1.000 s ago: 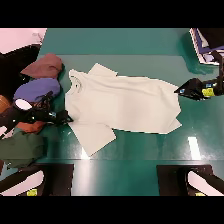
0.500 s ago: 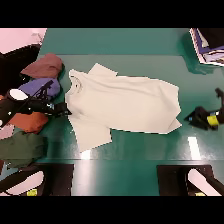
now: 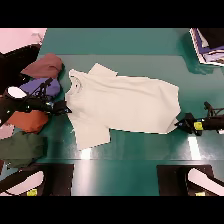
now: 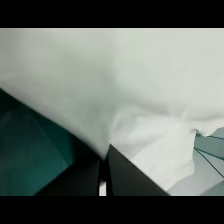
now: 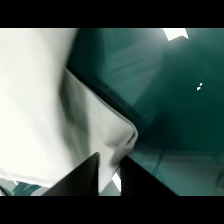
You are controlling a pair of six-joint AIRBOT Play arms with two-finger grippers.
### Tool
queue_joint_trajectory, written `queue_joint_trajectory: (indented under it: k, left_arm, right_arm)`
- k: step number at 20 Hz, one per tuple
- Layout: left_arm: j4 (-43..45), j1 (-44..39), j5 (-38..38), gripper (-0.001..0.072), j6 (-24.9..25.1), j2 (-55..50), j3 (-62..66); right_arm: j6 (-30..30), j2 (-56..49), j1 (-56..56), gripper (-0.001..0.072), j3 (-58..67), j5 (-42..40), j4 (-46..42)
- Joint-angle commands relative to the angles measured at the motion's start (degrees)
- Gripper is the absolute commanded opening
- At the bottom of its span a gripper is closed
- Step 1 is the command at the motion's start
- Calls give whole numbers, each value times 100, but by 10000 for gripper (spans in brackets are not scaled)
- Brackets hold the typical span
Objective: Fold the shirts.
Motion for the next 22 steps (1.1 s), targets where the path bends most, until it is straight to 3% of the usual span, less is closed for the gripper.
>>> queue_joint_trajectory:
  k: [1,2,6,12,17,22]
  left_arm:
    - [72,-2,129,26,-2,168,26]
    - [190,-2,166,26,-59,345,92]
    - [675,310,-317,27,-411,1429,1158]
    - [667,568,-492,27,-671,2221,4542]
    - [713,568,17,27,-1067,2218,7073]
    - [621,568,85,27,-1209,2199,7864]
  right_arm:
    - [-50,-249,472,53,286,-282,-35]
    - [-42,-157,549,15,380,-205,-109]
    - [-39,846,588,15,1294,463,-111]
    - [42,2299,586,15,4476,455,-133]
    - [297,2426,586,15,6957,748,-798]
    - [636,1864,588,14,8992,1891,-1777]
